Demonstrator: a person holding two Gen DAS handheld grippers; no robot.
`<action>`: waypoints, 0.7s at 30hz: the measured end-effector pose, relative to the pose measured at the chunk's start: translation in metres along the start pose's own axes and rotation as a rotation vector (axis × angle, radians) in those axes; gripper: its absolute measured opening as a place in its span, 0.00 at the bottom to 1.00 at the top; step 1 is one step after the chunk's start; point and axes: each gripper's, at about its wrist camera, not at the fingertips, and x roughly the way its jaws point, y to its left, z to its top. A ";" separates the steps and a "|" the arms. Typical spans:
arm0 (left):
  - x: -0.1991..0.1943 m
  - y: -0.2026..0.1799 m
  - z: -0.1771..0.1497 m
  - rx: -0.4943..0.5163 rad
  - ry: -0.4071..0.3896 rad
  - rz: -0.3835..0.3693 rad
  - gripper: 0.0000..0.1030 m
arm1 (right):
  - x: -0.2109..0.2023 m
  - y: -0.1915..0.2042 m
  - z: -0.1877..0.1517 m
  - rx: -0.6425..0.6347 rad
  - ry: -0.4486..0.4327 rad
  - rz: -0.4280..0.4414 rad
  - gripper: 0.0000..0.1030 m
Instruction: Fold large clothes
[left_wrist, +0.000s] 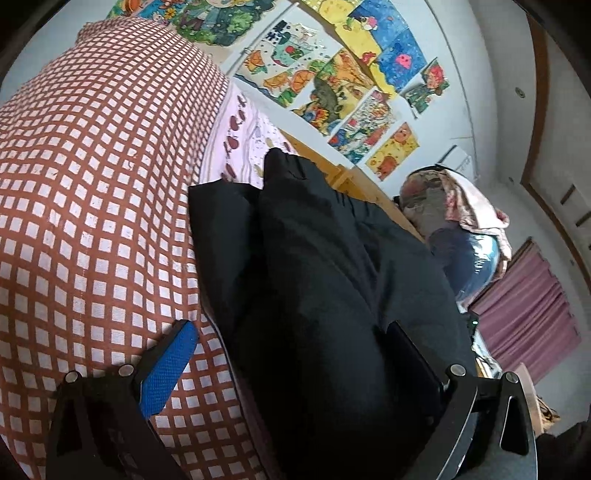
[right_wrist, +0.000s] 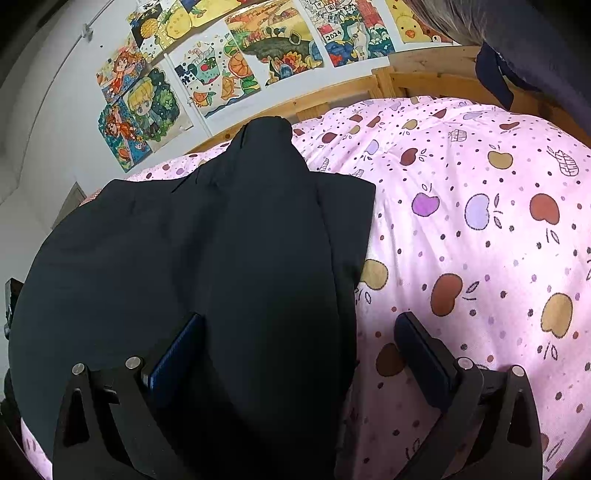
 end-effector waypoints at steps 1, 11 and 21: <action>-0.001 0.002 0.000 -0.005 0.001 -0.017 1.00 | 0.000 0.000 0.000 0.001 0.001 0.000 0.99; -0.003 0.001 0.001 -0.013 0.037 -0.171 1.00 | 0.005 -0.002 0.010 0.018 0.088 0.036 0.99; 0.010 -0.013 0.001 0.017 0.108 -0.166 1.00 | 0.018 0.001 0.011 0.006 0.172 0.074 0.99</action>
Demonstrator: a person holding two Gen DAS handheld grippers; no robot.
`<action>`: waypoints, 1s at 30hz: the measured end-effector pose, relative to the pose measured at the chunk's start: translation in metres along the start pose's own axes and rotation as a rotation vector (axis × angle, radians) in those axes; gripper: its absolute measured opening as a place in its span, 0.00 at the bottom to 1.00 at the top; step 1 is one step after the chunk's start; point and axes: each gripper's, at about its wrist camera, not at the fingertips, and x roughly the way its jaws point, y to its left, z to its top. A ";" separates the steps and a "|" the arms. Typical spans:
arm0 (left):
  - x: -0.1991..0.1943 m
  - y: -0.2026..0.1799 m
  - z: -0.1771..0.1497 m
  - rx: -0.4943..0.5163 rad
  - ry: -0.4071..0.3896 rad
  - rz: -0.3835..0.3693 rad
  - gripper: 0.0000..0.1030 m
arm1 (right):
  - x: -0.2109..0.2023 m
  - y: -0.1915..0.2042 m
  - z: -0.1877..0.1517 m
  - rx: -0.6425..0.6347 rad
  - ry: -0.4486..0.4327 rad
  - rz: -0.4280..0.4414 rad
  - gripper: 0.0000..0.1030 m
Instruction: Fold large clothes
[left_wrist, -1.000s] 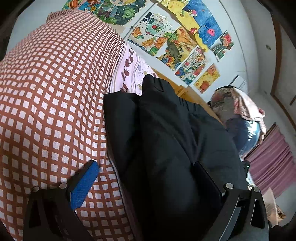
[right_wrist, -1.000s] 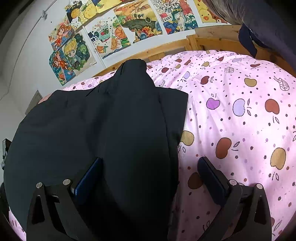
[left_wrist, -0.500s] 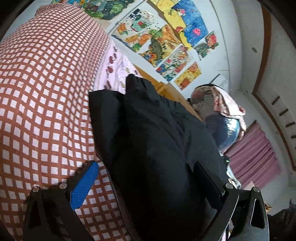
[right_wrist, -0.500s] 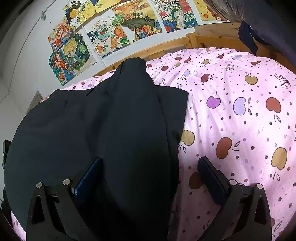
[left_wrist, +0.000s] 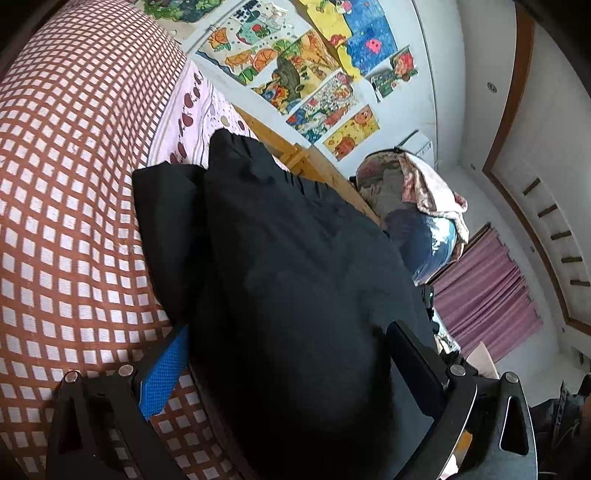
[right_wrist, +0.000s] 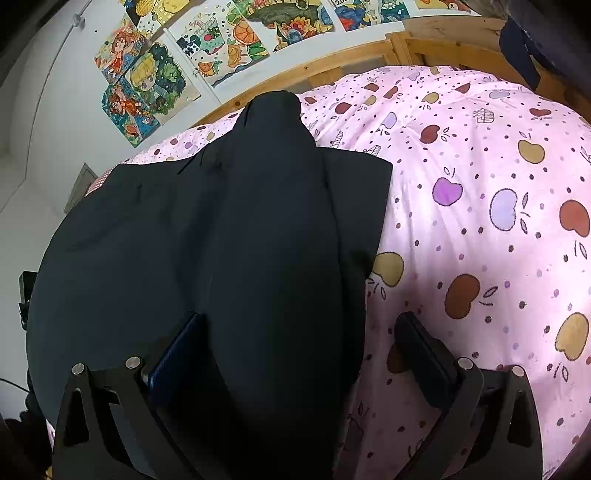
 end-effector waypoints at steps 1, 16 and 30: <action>0.002 -0.001 0.001 0.002 0.013 0.010 1.00 | 0.001 0.001 0.001 -0.003 0.010 0.005 0.99; 0.028 -0.003 0.007 -0.028 0.123 0.148 1.00 | 0.019 0.016 -0.001 -0.013 0.122 0.116 0.99; 0.015 -0.006 0.001 -0.055 0.039 0.075 0.66 | 0.015 0.048 -0.003 0.055 0.077 -0.006 0.76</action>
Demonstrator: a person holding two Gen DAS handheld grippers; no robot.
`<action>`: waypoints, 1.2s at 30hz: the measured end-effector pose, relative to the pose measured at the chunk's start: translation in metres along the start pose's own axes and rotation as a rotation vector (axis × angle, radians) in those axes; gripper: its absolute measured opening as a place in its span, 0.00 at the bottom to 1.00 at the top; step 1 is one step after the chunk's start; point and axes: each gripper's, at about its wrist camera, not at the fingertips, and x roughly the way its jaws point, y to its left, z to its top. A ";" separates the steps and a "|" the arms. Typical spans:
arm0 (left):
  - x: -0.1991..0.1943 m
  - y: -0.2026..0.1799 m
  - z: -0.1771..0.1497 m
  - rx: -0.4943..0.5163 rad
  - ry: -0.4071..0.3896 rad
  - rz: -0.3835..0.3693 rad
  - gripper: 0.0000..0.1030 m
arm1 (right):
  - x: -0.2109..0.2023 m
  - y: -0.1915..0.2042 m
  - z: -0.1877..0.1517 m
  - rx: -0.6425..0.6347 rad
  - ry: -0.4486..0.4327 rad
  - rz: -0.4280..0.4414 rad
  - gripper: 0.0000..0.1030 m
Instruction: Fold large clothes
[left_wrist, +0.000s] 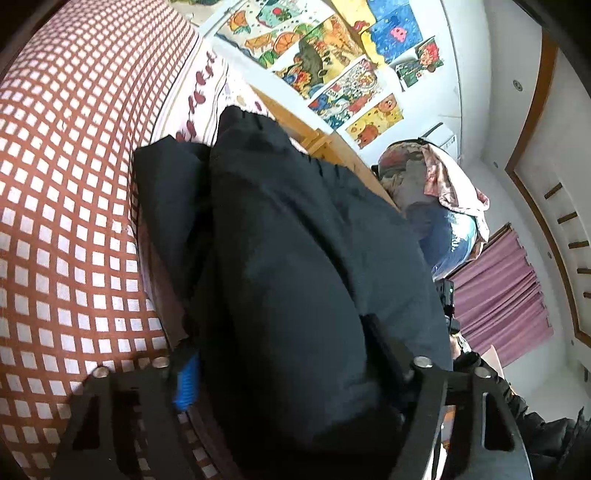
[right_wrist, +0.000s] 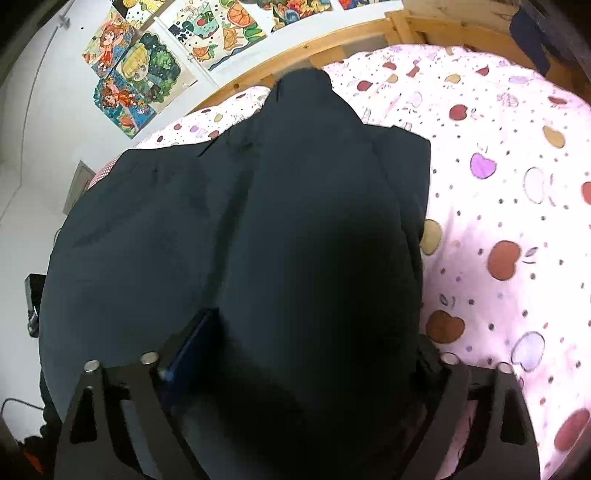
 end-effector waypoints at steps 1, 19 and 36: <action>-0.002 -0.002 0.000 0.001 -0.006 0.004 0.64 | -0.003 0.005 -0.001 -0.003 -0.009 -0.016 0.72; -0.035 -0.102 0.012 0.045 -0.097 0.053 0.33 | -0.090 0.051 0.023 -0.058 -0.167 -0.002 0.11; -0.123 -0.151 -0.025 0.075 -0.163 0.066 0.32 | -0.186 0.121 -0.020 -0.231 -0.260 0.064 0.11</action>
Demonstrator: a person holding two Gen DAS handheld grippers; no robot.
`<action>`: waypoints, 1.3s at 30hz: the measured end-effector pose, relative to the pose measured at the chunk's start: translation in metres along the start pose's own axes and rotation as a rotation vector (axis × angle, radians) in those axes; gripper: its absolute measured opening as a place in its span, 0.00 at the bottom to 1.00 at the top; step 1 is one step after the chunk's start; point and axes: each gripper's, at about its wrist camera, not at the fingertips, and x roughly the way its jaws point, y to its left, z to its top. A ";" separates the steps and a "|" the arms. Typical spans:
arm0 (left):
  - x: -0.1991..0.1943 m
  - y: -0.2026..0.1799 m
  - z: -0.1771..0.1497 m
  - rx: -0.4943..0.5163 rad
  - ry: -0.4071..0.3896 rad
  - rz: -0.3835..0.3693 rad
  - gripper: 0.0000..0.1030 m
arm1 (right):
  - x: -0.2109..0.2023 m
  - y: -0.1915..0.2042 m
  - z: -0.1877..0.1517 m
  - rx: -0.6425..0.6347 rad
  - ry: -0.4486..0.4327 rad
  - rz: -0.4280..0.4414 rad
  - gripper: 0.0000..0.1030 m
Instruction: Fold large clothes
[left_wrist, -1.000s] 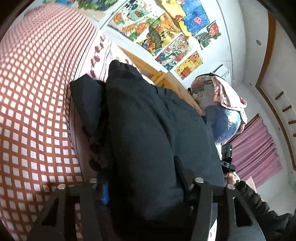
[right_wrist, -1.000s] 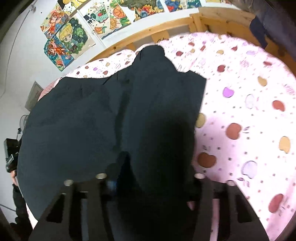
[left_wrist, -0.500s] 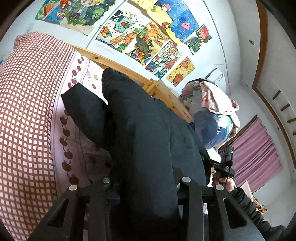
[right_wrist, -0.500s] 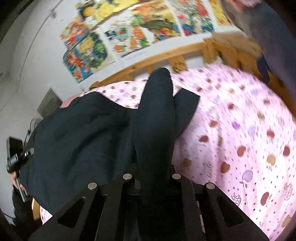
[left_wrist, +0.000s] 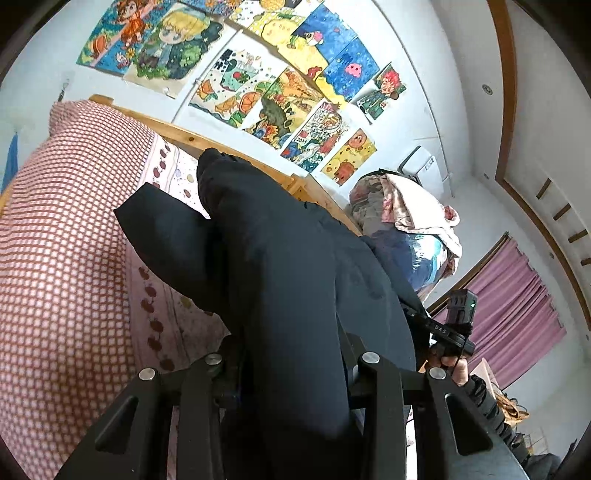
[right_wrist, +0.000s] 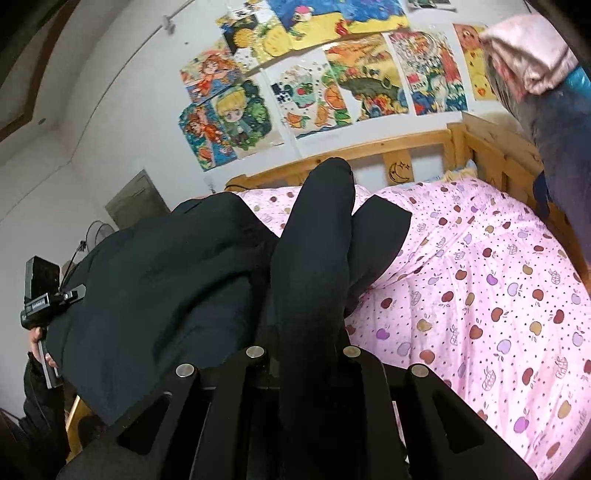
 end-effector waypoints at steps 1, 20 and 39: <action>-0.006 0.000 -0.004 0.002 0.000 0.004 0.32 | -0.003 0.003 -0.004 -0.006 0.002 0.000 0.11; -0.004 0.036 -0.063 0.023 0.039 0.357 0.71 | 0.005 -0.005 -0.072 -0.061 0.054 -0.273 0.65; -0.063 -0.027 -0.095 0.099 -0.191 0.864 0.96 | -0.058 0.042 -0.082 -0.215 -0.092 -0.430 0.87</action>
